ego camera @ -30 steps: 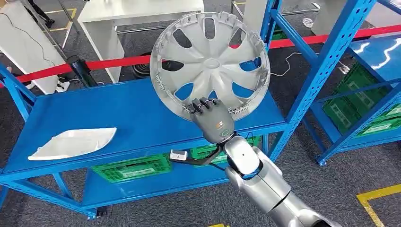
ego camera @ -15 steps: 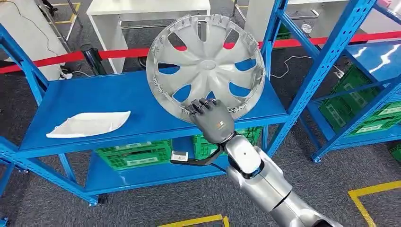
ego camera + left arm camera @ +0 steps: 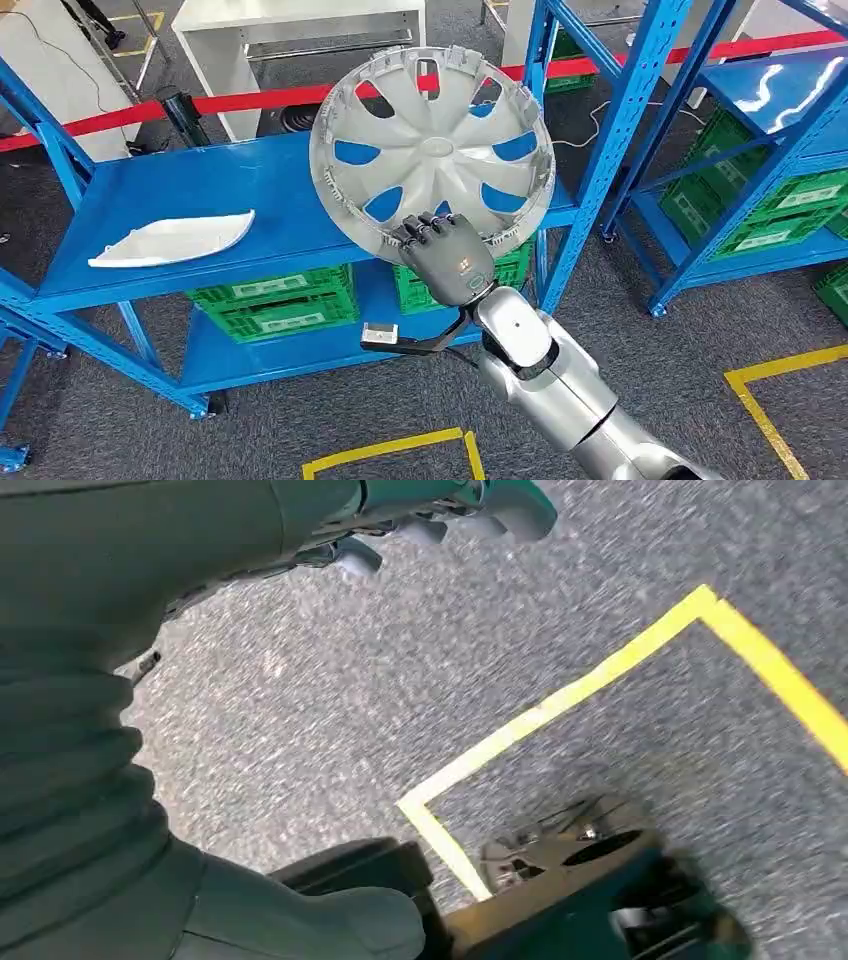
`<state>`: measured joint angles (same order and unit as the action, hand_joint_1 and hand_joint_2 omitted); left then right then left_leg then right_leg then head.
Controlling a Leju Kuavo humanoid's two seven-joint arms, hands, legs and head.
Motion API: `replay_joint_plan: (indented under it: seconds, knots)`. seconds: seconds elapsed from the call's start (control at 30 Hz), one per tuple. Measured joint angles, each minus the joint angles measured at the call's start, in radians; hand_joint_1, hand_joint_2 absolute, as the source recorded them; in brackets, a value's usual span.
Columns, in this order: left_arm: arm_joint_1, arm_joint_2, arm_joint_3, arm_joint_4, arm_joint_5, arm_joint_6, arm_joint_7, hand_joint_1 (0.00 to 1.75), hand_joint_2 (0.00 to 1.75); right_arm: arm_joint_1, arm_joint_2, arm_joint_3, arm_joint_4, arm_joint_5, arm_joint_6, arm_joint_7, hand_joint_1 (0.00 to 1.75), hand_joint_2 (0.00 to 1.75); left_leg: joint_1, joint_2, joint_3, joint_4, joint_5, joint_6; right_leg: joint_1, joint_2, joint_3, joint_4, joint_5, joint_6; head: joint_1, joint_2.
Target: Take the parts from the cabinet and place them on the table.
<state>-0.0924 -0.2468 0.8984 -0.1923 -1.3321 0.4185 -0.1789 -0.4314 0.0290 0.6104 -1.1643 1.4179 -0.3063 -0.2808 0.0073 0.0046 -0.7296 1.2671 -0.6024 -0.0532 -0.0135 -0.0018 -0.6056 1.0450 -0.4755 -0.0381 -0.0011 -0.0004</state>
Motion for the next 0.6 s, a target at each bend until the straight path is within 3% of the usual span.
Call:
replay_joint_plan:
  seconds: [0.03,0.07,0.1,0.17,0.2,0.23,0.33,0.37,0.4,0.43,0.47,0.5,0.53,0.57,0.6]
  knots:
    - [0.001,0.000,0.000,0.000,0.000,0.000,0.000,0.00,1.75,0.000,0.000,0.000,0.000,0.000,0.001,0.000,1.75,1.75,0.000,0.000,-0.008,0.058,-0.016,-0.001,0.000,0.000,-0.014,0.000,0.011,0.001,0.000,0.000]
    - [0.001,0.001,0.000,0.000,0.000,-0.002,0.000,0.00,1.75,0.001,0.000,0.000,0.000,0.000,0.001,0.000,1.75,1.75,0.000,0.000,0.002,0.074,-0.001,0.000,0.001,0.000,-0.029,0.001,0.022,0.002,0.000,0.000]
    - [0.002,0.002,0.000,0.000,0.000,-0.003,-0.001,0.00,1.75,0.001,0.000,0.000,0.000,0.000,0.001,0.000,1.75,1.75,0.000,0.000,0.030,0.052,0.031,0.002,0.001,0.000,-0.043,0.001,0.033,0.004,0.000,0.000]
    - [0.001,0.002,0.000,0.000,0.000,-0.003,-0.003,0.00,1.75,0.001,0.000,0.000,0.000,-0.001,0.001,0.003,1.75,1.75,-0.001,-0.002,0.139,-0.089,0.090,0.013,0.001,0.001,-0.065,0.001,0.053,0.009,0.000,0.000]
    - [-0.001,0.004,0.000,-0.001,0.000,-0.003,-0.003,0.00,1.75,0.001,0.001,0.000,-0.001,-0.002,0.001,0.004,1.75,1.75,-0.002,-0.005,0.208,-0.183,0.073,0.020,0.000,0.001,-0.070,0.002,0.062,0.013,0.000,0.000]
    - [-0.002,0.004,0.000,-0.001,0.000,-0.003,-0.004,0.00,1.75,0.002,0.001,-0.001,-0.002,-0.002,0.001,0.006,1.75,1.75,-0.009,-0.006,0.254,-0.256,0.044,0.023,0.003,0.002,-0.075,0.003,0.070,0.021,0.001,0.000]
    - [0.000,0.004,0.000,-0.001,0.000,-0.005,-0.006,0.00,1.75,0.003,0.001,-0.001,-0.002,-0.002,0.000,0.005,1.75,1.75,-0.016,-0.008,0.228,-0.251,0.060,0.043,-0.001,-0.001,-0.073,-0.014,0.101,0.041,-0.003,0.000]
    - [0.002,0.004,0.000,0.000,0.000,-0.005,-0.006,0.00,1.75,0.004,0.001,-0.001,-0.002,-0.001,0.000,0.004,1.75,1.75,-0.007,-0.004,0.223,-0.263,0.078,0.054,0.003,0.001,-0.077,-0.016,0.108,0.049,-0.003,0.000]
    - [0.001,0.004,0.000,0.000,0.000,-0.006,-0.007,0.00,1.75,0.006,0.000,-0.001,-0.002,-0.001,0.000,0.005,1.75,1.75,-0.006,0.002,0.217,-0.263,0.089,0.063,-0.002,0.004,-0.087,0.000,0.073,0.051,-0.002,0.000]
    - [0.000,0.004,0.000,0.000,0.000,-0.006,-0.007,0.00,1.75,0.006,0.000,-0.001,-0.002,-0.001,0.000,0.005,1.75,1.75,-0.006,0.001,0.204,-0.264,0.102,0.074,-0.003,0.004,-0.101,0.043,0.009,0.053,0.000,0.000]
    - [0.000,0.004,0.000,0.000,0.000,-0.006,-0.007,0.00,1.75,0.006,0.000,-0.001,-0.002,0.000,0.000,0.006,1.75,1.75,-0.006,0.002,0.188,-0.262,0.115,0.074,-0.003,0.004,-0.119,0.113,-0.056,0.056,0.000,0.000]
    - [0.001,0.004,0.000,0.000,0.000,-0.006,-0.007,0.00,1.75,0.007,-0.001,-0.001,-0.002,0.001,0.000,0.007,1.75,1.75,-0.007,0.002,0.172,-0.260,0.127,0.076,-0.003,0.004,-0.138,0.188,-0.102,0.059,0.000,0.000]
    - [0.002,0.004,0.000,0.000,0.001,-0.006,-0.007,0.00,1.75,0.009,-0.001,-0.001,-0.002,0.002,0.000,0.007,1.75,1.75,-0.008,0.003,0.153,-0.258,0.140,0.076,-0.003,0.004,-0.151,0.260,-0.126,0.062,0.000,0.000]
    - [0.003,0.004,0.000,0.000,0.001,-0.006,-0.007,0.00,1.75,0.012,-0.001,-0.001,-0.002,0.003,0.001,0.008,1.75,1.75,-0.009,0.003,0.134,-0.254,0.151,0.076,-0.003,0.004,-0.149,0.296,-0.115,0.063,0.000,0.000]
    - [0.003,0.004,0.000,0.000,0.001,-0.006,-0.007,0.00,1.75,0.014,-0.002,-0.001,-0.002,0.004,0.001,0.008,1.75,1.75,-0.009,0.003,0.115,-0.249,0.161,0.074,-0.003,0.004,-0.125,0.286,-0.083,0.062,0.000,0.000]
